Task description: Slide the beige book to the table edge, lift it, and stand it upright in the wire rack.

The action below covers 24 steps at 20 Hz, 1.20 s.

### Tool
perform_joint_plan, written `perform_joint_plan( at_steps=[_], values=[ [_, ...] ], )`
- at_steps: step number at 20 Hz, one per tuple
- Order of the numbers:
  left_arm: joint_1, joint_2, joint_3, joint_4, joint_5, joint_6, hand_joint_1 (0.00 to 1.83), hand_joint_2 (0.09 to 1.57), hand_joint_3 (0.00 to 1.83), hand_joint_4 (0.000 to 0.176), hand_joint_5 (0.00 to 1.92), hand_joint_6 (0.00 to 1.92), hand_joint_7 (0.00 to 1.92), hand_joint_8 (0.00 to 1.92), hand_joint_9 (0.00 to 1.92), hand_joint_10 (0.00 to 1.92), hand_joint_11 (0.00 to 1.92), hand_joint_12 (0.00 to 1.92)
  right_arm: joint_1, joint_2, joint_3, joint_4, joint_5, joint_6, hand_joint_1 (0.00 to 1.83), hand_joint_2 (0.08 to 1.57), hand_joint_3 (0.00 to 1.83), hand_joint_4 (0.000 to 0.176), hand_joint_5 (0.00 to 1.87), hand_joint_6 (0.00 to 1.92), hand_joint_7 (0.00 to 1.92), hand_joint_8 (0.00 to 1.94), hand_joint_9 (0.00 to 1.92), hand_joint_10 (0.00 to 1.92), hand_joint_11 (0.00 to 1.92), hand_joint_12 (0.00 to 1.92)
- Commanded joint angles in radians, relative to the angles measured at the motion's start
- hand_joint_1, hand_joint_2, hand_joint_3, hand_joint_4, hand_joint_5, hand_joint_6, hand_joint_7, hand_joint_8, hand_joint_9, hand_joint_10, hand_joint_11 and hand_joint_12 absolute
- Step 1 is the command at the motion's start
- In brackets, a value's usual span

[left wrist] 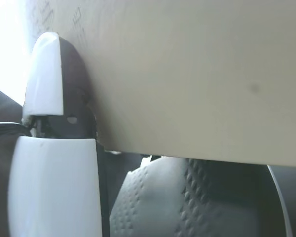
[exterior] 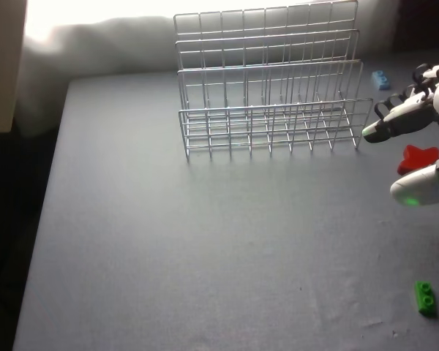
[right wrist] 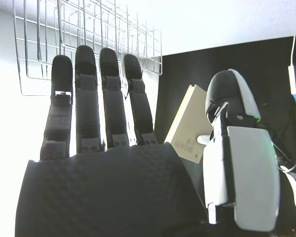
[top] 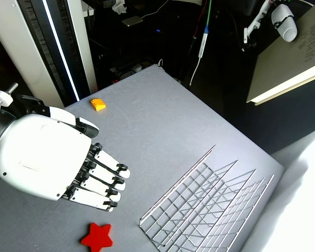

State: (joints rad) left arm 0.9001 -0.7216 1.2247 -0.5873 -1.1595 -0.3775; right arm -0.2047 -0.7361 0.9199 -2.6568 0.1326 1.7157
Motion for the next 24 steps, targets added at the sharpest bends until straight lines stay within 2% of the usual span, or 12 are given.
perform_joint_plan(
  at_steps=[1, 3, 5, 7, 13, 18, 24],
  values=[
    [-0.02, 0.011, 0.006, -0.023, -0.18, 0.003, 1.47, 1.21, 0.0, 0.0, 0.76, 1.26, 0.59, 1.31, 0.68, 1.39, 0.76, 1.57, 0.004, 0.008, 0.001, 0.005, -0.089, 0.01, 0.3, 1.12, 0.0, 0.0, 0.39, 0.0, 0.42, 0.0, 0.42, 0.0, 0.01, 0.96],
    [-0.04, -0.013, 0.012, -0.011, -0.238, -0.012, 1.48, 1.2, 0.0, 0.0, 0.74, 1.27, 0.61, 1.31, 0.7, 1.37, 0.78, 1.54, 0.004, 0.011, 0.005, 0.005, -0.087, 0.026, 0.31, 1.11, 0.0, 0.0, 0.37, 0.0, 0.39, 0.0, 0.4, 0.0, 0.0, 1.0],
    [-0.091, -0.069, 0.049, 0.012, -0.336, -0.042, 1.48, 1.2, 0.0, 0.0, 0.74, 1.26, 0.62, 1.3, 0.72, 1.35, 0.79, 1.52, 0.003, 0.016, 0.006, 0.005, -0.086, 0.037, 0.28, 1.12, 0.0, 0.0, 0.34, 0.0, 0.37, 0.0, 0.38, 0.0, 0.0, 0.99],
    [-0.142, -0.101, 0.082, 0.114, -0.34, -0.086, 1.48, 1.2, 0.0, 0.0, 0.75, 1.25, 0.61, 1.31, 0.69, 1.38, 0.8, 1.52, 0.003, 0.017, 0.007, 0.005, -0.089, 0.039, 0.28, 1.12, 0.0, 0.0, 0.34, 0.0, 0.37, 0.0, 0.37, 0.0, 0.0, 0.98],
    [-0.253, -0.192, 0.105, 0.302, -0.354, -0.141, 1.47, 1.21, 0.0, 0.0, 0.73, 1.28, 0.58, 1.33, 0.68, 1.39, 0.78, 1.54, -0.002, 0.019, 0.001, 0.005, -0.084, 0.025, 0.28, 1.13, 0.0, 0.0, 0.36, 0.0, 0.38, 0.0, 0.39, 0.0, 0.0, 0.94],
    [-0.305, -0.28, 0.121, 0.308, -0.346, -0.124, 1.47, 1.2, 0.0, 0.0, 0.74, 1.28, 0.6, 1.31, 0.69, 1.39, 0.8, 1.52, -0.002, 0.02, -0.005, 0.005, -0.078, 0.005, 0.3, 1.13, 0.0, 0.0, 0.37, 0.01, 0.38, 0.0, 0.39, 0.0, 0.0, 0.98],
    [-0.376, -0.412, 0.2, 0.341, -0.301, -0.154, 1.47, 1.2, 0.0, 0.0, 0.74, 1.28, 0.61, 1.29, 0.68, 1.39, 0.79, 1.52, -0.004, 0.02, -0.018, 0.005, -0.079, -0.009, 0.27, 1.13, 0.0, 0.0, 0.36, 0.0, 0.37, 0.0, 0.37, 0.0, 0.0, 0.96]
  ],
)
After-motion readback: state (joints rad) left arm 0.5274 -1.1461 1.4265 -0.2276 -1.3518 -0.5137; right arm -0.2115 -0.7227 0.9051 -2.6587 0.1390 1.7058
